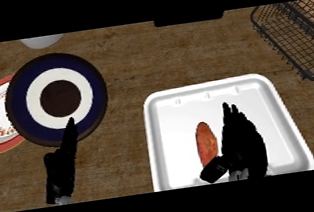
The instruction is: Pick the sweet potato from the tray and place it in the tiered basket
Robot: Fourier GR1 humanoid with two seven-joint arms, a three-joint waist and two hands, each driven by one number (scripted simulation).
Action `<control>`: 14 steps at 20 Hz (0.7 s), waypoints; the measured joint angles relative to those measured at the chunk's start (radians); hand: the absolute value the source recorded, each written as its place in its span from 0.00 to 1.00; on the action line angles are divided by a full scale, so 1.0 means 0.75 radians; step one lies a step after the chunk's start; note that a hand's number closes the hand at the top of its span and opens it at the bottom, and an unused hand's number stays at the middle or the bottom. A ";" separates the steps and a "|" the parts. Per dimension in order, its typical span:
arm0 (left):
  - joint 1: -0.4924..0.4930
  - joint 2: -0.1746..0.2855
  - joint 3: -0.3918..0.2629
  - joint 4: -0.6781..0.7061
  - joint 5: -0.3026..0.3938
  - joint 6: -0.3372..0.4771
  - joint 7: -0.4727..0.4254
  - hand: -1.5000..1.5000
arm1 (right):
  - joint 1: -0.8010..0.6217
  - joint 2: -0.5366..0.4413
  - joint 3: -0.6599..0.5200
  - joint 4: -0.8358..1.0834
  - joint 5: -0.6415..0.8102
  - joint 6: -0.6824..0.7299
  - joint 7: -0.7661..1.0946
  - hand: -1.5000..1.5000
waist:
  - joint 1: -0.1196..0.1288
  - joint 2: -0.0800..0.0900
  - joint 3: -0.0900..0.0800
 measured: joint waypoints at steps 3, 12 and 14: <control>0.010 -0.011 -0.006 -0.002 -0.011 0.007 -0.014 0.50 | -0.018 0.000 -0.011 0.043 -0.038 0.011 0.001 0.00 | 0.000 -0.001 0.000; 0.006 -0.015 0.006 0.014 -0.018 -0.008 -0.029 0.50 | -0.053 0.000 -0.041 0.144 -0.121 0.021 0.001 0.00 | -0.006 -0.003 0.002; 0.006 -0.019 0.004 0.012 -0.027 -0.002 -0.026 0.50 | -0.055 0.000 -0.046 0.163 -0.138 0.024 0.000 0.00 | -0.007 -0.003 0.002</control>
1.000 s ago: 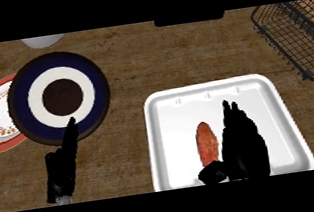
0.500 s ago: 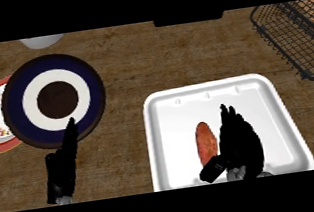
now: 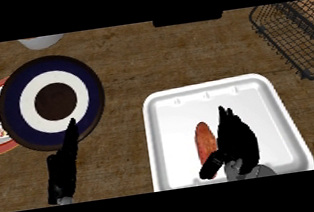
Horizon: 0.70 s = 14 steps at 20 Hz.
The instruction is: Pick the sweet potato from the tray and place it in the tiered basket
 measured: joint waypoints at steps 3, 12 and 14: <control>0.000 0.003 0.007 -0.011 0.007 -0.008 0.018 0.50 | 0.000 0.000 -0.003 0.024 -0.032 -0.009 0.001 0.00 | 0.001 0.000 -0.001; 0.012 -0.005 0.014 -0.023 -0.003 -0.013 0.018 0.50 | -0.009 0.000 0.002 0.115 -0.103 -0.058 0.002 0.00 | 0.001 0.000 0.000; 0.030 -0.002 0.018 -0.032 0.000 -0.023 0.004 0.50 | -0.005 0.001 -0.003 0.144 -0.102 -0.071 -0.006 1.00 | 0.001 -0.001 -0.001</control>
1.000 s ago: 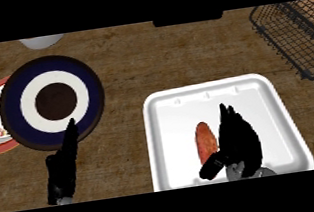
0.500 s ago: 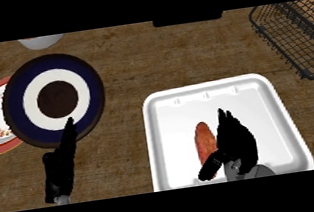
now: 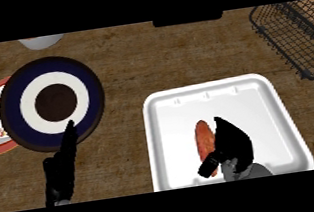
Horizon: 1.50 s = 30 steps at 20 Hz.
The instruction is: Pick the sweet potato from the tray and place it in the tiered basket
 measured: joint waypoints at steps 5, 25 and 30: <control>-0.012 -0.002 0.011 0.008 -0.012 -0.007 0.015 0.50 | -0.029 -0.016 0.027 0.027 0.018 -0.029 -0.008 1.00 | -0.006 -0.006 -0.007; 0.013 -0.019 0.057 0.013 -0.023 -0.030 -0.013 0.50 | -0.018 -0.428 -0.596 0.067 0.055 -0.107 -0.246 1.00 | -0.036 -0.005 0.001; 0.010 -0.018 0.065 0.005 -0.027 -0.021 0.011 0.50 | -0.062 -0.479 -0.790 -0.113 0.058 -0.168 -0.240 1.00 | -0.041 -0.008 0.000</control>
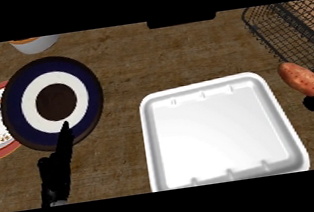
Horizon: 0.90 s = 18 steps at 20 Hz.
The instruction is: Pick the sweet potato from the tray and place it in the tiered basket
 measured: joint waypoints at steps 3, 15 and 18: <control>0.000 0.014 0.008 -0.003 0.005 -0.013 0.014 0.50 | -0.032 -0.014 -0.077 -0.156 0.046 -0.024 0.023 1.00 | 0.000 -0.002 -0.001; -0.003 -0.018 -0.011 -0.007 -0.029 -0.014 0.003 0.50 | -0.287 -0.245 -0.212 -0.549 0.165 0.264 0.094 1.00 | 0.030 0.004 -0.002; -0.005 -0.029 -0.010 0.011 -0.032 -0.022 -0.034 0.50 | -0.397 -0.264 -0.215 -0.464 0.195 0.300 0.089 1.00 | 0.041 0.006 -0.001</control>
